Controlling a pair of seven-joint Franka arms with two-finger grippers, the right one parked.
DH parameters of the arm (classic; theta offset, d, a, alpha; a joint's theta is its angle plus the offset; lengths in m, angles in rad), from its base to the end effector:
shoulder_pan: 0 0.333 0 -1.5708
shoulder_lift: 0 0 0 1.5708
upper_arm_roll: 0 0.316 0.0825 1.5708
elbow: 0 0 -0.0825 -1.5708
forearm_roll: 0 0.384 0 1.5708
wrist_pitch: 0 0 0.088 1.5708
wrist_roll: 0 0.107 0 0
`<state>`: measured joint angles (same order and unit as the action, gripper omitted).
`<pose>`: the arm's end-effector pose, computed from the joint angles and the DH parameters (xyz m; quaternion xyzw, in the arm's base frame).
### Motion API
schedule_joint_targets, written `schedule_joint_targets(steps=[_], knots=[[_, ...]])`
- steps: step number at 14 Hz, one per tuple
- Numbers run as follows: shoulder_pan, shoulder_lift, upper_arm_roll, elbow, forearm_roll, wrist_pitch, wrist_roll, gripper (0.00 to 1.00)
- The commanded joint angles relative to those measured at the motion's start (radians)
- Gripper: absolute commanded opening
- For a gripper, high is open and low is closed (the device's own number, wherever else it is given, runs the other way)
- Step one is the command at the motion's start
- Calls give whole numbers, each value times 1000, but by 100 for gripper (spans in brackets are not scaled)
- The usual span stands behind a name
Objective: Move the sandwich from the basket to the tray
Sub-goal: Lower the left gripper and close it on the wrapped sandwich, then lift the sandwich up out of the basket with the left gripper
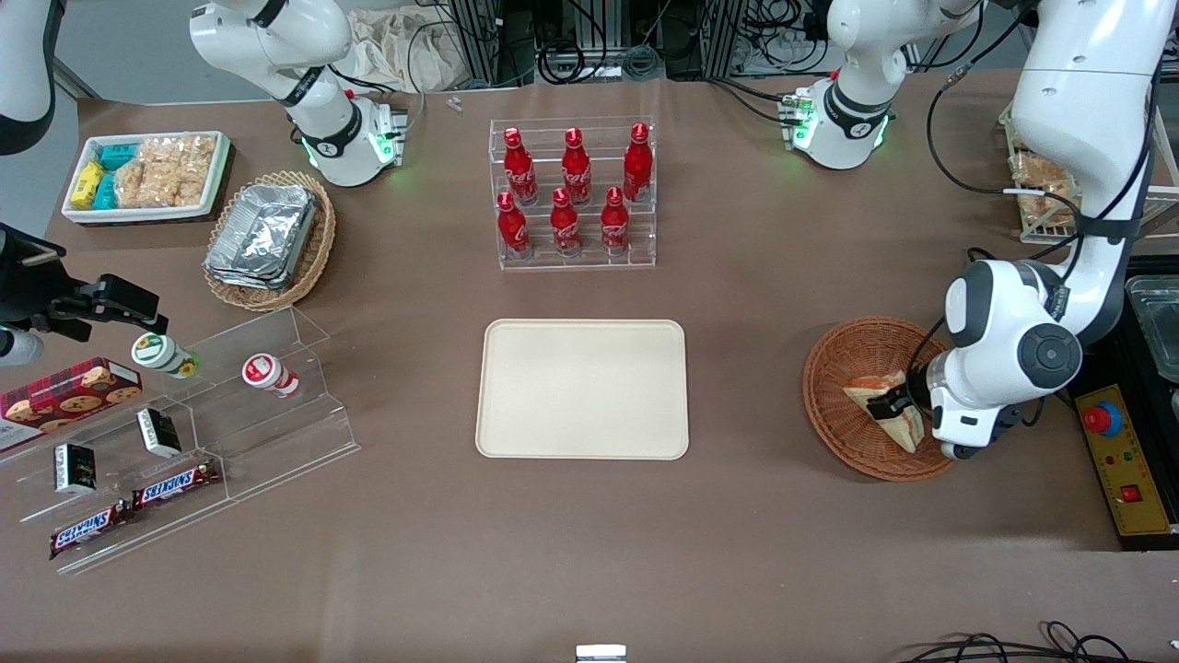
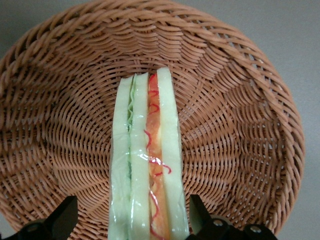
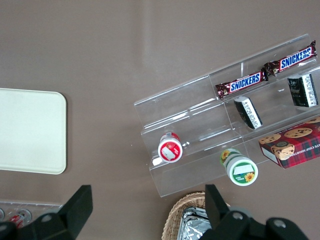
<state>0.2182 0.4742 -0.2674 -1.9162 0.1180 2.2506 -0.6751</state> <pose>0.6135 -0.0204 0.2432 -0.9582 -0.2791 0.0621 0.0046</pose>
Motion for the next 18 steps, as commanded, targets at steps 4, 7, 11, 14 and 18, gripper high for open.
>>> schedule_joint_targets(steps=[4,7,11,14,18], knots=[[-2,26,-4,29,25,18,-107,13],[-13,30,-6,55,25,8,-139,0],[-14,-3,-10,184,25,-219,-126,0],[-28,-5,-15,348,23,-472,-78,0],[-43,-103,-39,448,5,-672,61,0]])
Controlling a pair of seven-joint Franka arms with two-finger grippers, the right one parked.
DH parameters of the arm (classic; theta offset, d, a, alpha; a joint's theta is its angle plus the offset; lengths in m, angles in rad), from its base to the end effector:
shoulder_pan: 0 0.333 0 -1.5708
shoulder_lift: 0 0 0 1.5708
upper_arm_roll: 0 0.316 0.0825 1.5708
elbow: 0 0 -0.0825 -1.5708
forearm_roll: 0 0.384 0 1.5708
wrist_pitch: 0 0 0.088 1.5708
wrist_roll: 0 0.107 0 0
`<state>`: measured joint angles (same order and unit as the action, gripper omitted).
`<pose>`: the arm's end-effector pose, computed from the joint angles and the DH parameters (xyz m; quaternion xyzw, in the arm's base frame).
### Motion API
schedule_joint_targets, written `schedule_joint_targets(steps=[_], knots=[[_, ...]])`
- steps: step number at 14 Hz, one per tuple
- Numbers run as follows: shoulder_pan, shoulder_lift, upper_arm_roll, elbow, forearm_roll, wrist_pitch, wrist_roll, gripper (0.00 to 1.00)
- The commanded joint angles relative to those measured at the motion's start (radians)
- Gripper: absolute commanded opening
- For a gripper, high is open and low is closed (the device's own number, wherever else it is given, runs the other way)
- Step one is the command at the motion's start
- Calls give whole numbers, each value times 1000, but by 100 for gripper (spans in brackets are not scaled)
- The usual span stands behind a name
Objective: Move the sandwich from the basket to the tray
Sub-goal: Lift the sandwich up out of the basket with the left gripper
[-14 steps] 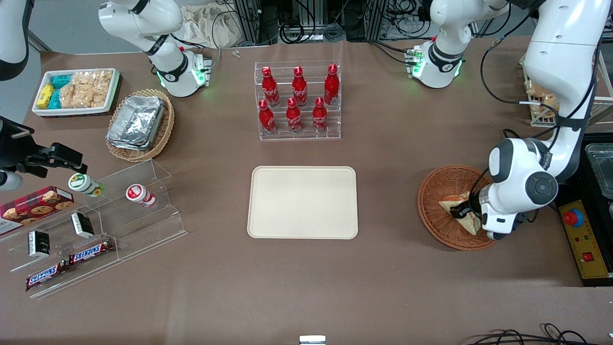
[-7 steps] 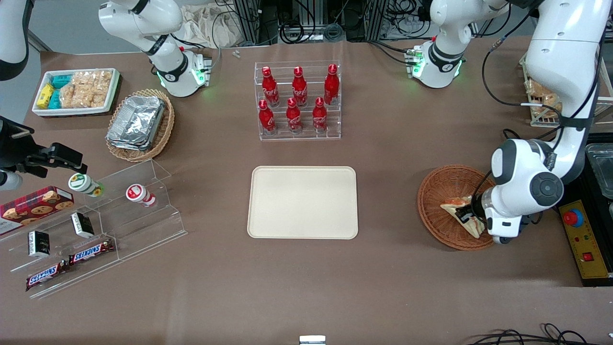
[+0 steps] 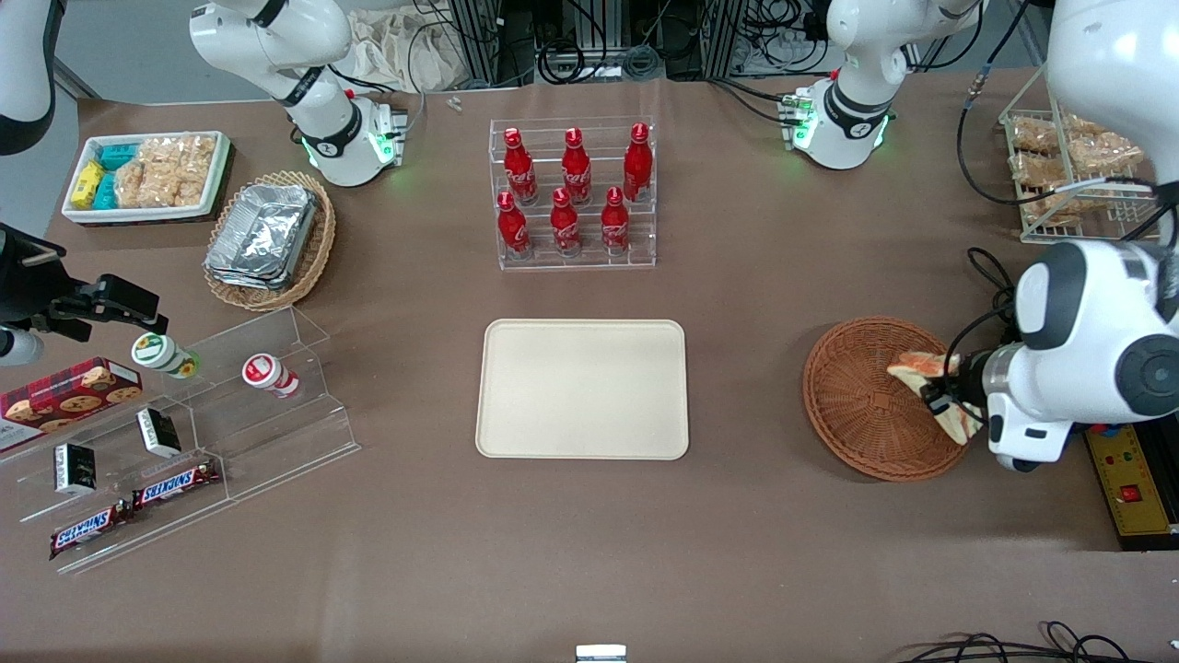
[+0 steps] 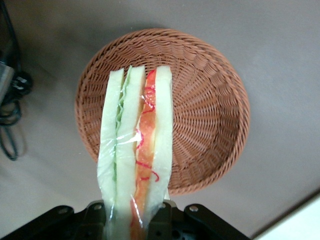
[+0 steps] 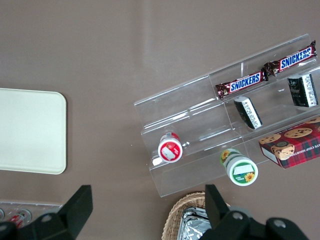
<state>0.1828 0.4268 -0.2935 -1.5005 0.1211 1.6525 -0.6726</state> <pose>0.6487 -0.0340 0.4121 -0.9551 -0.2673 0.1187 0.0470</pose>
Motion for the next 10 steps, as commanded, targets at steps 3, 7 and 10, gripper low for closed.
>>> schedule_joint_targets(steps=[3,7,10], knots=[[-6,-140,-93,36,-3,-123,62,0],[-8,-146,-194,2,-164,-73,71,0],[-11,-126,-291,-107,-166,85,77,0]])
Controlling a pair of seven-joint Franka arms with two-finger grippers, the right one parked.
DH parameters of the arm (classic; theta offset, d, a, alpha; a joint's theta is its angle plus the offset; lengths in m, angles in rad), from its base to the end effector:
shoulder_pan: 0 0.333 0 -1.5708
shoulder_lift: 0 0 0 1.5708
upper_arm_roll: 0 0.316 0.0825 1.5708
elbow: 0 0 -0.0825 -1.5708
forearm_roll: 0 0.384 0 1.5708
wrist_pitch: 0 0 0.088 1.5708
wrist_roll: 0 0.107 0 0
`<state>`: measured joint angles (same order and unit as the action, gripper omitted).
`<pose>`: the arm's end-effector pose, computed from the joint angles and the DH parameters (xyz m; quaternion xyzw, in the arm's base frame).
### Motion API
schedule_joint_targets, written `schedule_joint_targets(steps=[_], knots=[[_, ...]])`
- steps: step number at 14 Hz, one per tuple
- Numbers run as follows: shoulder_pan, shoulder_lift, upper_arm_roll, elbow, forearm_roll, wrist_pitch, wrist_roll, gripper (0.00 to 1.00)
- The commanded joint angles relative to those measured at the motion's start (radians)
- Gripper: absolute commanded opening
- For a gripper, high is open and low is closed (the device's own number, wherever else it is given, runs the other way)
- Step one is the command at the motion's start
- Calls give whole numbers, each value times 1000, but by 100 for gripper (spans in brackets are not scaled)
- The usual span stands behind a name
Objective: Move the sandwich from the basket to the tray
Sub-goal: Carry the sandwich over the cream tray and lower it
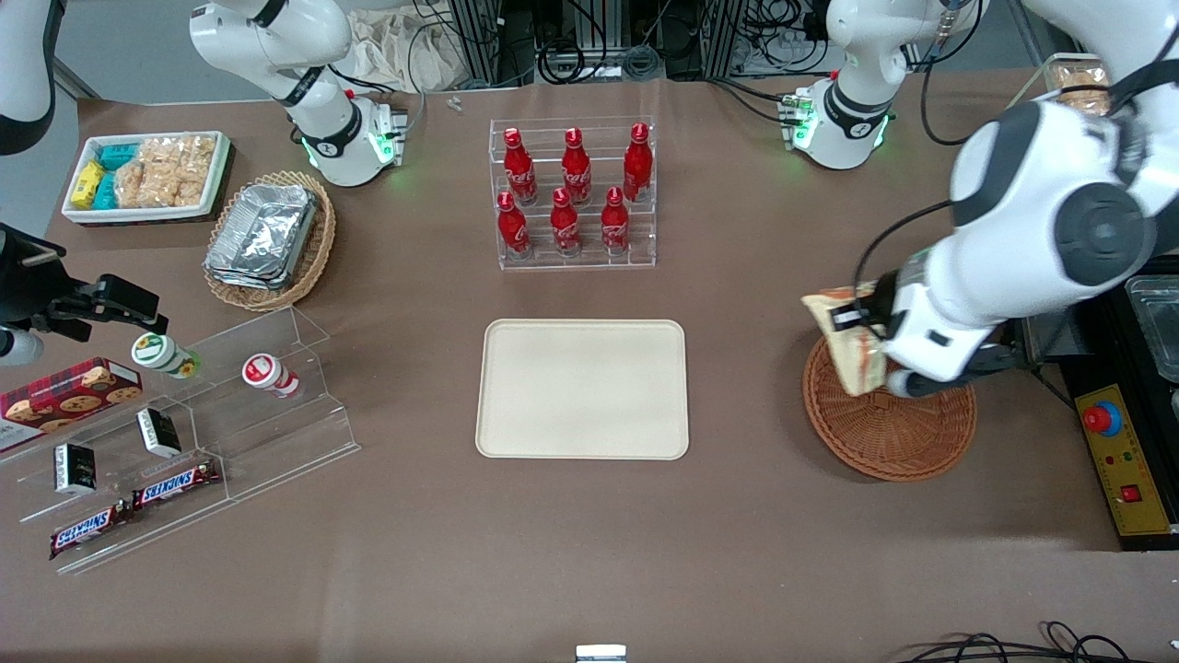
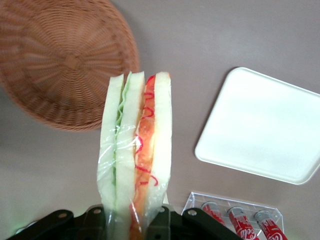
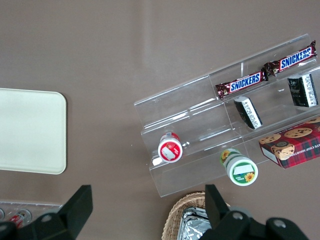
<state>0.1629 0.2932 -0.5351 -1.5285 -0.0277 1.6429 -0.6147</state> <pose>0.5933 -0.1955 0.4985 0.9857 0.1263 -0.1024 0.0449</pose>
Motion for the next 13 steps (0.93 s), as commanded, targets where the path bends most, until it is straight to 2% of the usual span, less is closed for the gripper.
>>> schedule_joint_targets(steps=[1,4,7,8,13], knots=[[-11,12,-63,-126,-14,162,12,0],[-97,88,-63,-177,3,285,4,0],[-155,187,-63,-168,103,365,-14,0],[-176,211,-62,-167,115,388,-46,0],[-235,348,-62,-115,280,472,-187,0]])
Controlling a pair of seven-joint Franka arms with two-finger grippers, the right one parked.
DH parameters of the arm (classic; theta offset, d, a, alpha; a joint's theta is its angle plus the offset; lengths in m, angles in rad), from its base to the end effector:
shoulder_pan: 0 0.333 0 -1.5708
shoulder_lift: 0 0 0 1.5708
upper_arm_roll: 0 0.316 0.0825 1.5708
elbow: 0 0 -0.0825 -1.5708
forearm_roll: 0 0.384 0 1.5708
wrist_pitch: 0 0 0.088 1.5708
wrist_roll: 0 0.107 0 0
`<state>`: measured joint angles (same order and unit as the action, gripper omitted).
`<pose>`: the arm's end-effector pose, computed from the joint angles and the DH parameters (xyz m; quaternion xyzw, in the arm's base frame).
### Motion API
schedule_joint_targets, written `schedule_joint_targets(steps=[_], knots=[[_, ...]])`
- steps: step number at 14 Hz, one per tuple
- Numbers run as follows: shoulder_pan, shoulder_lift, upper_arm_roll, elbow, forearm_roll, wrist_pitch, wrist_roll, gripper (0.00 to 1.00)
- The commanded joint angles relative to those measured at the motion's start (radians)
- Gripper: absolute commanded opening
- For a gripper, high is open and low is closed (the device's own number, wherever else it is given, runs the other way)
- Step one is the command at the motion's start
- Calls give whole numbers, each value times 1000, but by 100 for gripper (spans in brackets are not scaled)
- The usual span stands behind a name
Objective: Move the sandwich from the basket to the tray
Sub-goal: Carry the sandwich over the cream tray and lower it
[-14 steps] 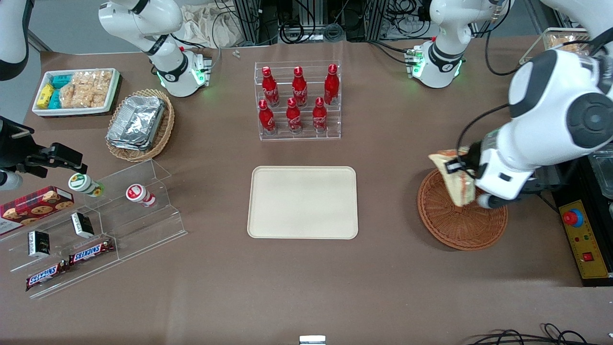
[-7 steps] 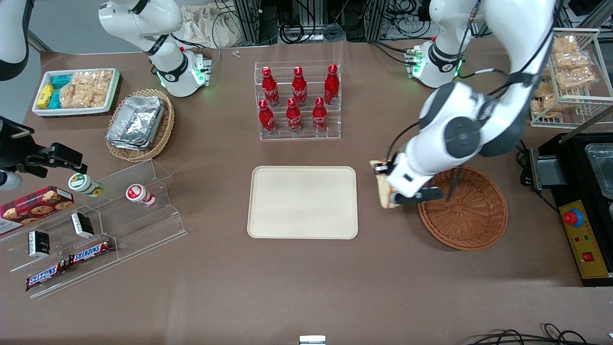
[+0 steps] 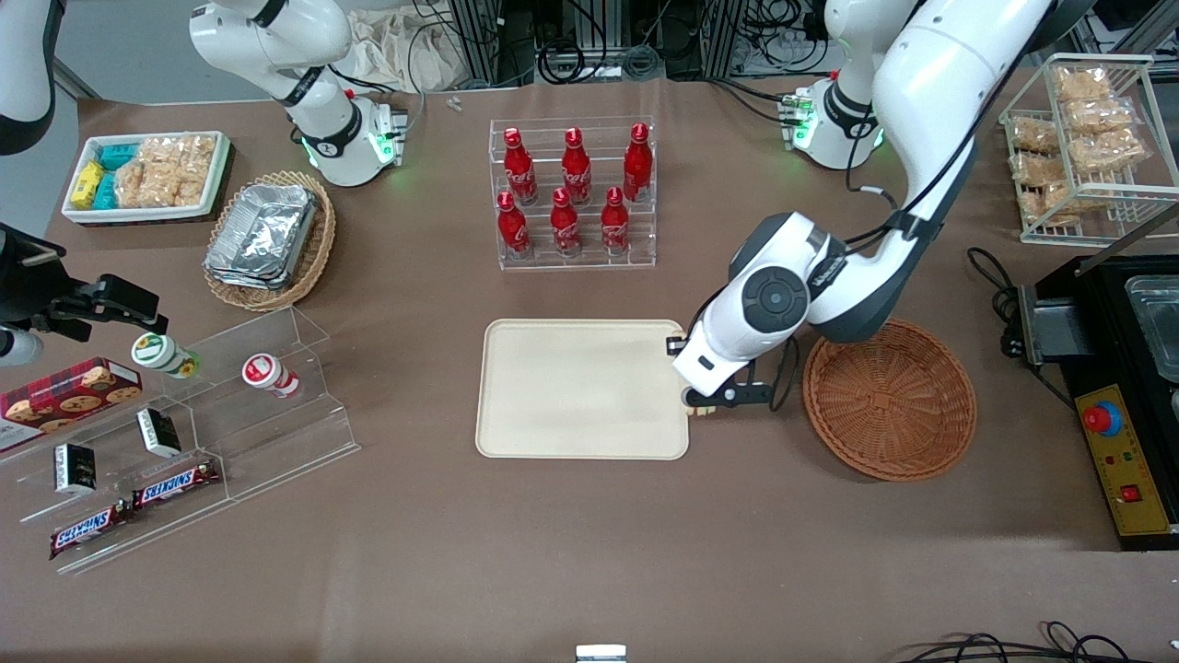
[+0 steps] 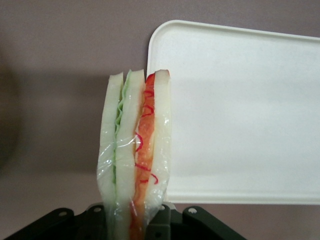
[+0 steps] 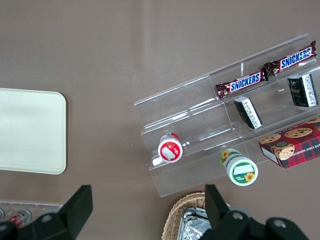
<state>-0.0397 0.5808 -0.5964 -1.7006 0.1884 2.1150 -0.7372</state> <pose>0.5611 -0.3511 0.2984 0.9959 0.0325 -0.0730 0.0423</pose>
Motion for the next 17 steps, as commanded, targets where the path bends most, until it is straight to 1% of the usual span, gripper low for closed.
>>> schedule_joint_targets(steps=[1,2,9,14,17], knots=[[-45,82,1,71,92,2,-91,0],[-52,102,1,91,112,2,-105,0],[-88,177,9,147,132,3,-142,0],[-111,206,9,144,241,26,-212,0],[-111,217,9,144,247,55,-215,0]])
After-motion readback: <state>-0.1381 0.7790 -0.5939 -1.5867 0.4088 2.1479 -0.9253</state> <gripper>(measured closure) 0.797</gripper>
